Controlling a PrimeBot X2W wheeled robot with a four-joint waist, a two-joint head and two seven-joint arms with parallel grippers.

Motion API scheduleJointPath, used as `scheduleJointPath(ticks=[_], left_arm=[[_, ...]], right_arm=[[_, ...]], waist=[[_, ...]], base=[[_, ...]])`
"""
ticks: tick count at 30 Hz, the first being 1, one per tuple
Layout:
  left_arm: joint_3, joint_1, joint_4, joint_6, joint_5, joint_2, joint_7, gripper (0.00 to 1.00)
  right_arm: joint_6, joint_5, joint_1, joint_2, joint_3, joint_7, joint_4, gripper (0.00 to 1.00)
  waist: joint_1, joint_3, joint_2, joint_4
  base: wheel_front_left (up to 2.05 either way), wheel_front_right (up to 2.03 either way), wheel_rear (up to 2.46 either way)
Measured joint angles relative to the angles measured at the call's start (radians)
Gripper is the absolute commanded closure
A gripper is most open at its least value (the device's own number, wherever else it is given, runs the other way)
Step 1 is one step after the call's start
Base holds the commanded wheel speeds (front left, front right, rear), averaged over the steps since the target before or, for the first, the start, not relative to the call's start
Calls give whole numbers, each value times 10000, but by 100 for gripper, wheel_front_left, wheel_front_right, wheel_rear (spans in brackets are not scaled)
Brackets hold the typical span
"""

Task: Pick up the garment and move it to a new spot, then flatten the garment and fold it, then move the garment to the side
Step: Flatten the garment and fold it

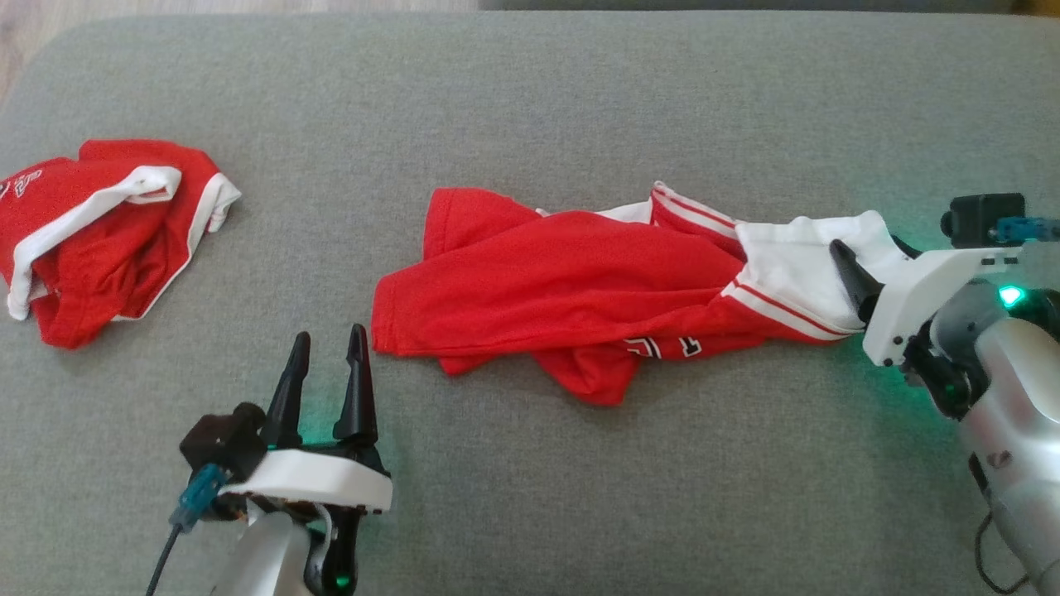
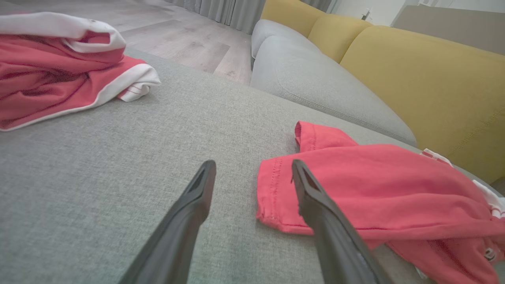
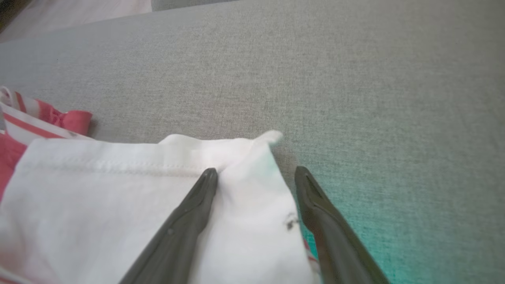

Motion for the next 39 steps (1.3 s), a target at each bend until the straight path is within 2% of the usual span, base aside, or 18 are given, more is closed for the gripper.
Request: scheduleJointPath(ticks=[19, 20, 21, 24, 25, 26, 28, 29, 34, 39], left_arm=[[-102, -27, 107, 40, -92, 0, 0, 0], [-111, -37, 146, 40, -146, 0, 0, 0], [-127, -46, 171, 40, -173, 0, 0, 0], [-201, -66, 198, 40, -173, 0, 0, 0], [-211, -67, 203, 40, -173, 0, 0, 0], [-211, -67, 207, 40, -173, 0, 0, 0], [-213, -67, 219, 40, -173, 0, 0, 0], [-215, -67, 226, 40, -173, 0, 0, 0], [-224, -67, 228, 40, -173, 0, 0, 0], [-280, -71, 230, 38, -173, 0, 0, 0]], right_arm=[[0, 1024, -272, -395, 1260, -993, 159, 0], [0, 1093, -316, -393, 1325, -1089, 163, 3], [0, 1131, -370, -393, 1406, -1191, 176, 13], [0, 1243, -474, -393, 1590, -1413, 213, 19], [0, 1277, -483, -395, 1657, -1457, 244, 26], [0, 1312, -497, -397, 1741, -1494, 293, 44], [0, 1321, -551, -401, 1868, -1653, 347, 70], [0, 1323, -616, -403, 1883, -1812, 368, 100], [0, 1177, -1152, -510, 1891, -2987, 546, 100], [0, 477, -2198, -788, 1896, -4031, 708, 100]], waist=[[0, 325, 0, 201], [0, 332, 0, 206], [0, 338, 0, 211], [0, 348, 0, 232], [0, 346, 0, 239], [0, 344, 0, 244], [-1, 345, 0, 255], [-1, 344, 0, 261], [0, 328, 0, 322], [0, 321, 0, 486]], base=[[0, 0, 0], [0, 0, 0], [0, 0, 0], [0, 0, 0], [0, 0, 0], [0, 0, 0], [0, 0, 0], [0, 0, 0], [0, 0, 0], [0, 0, 0]])
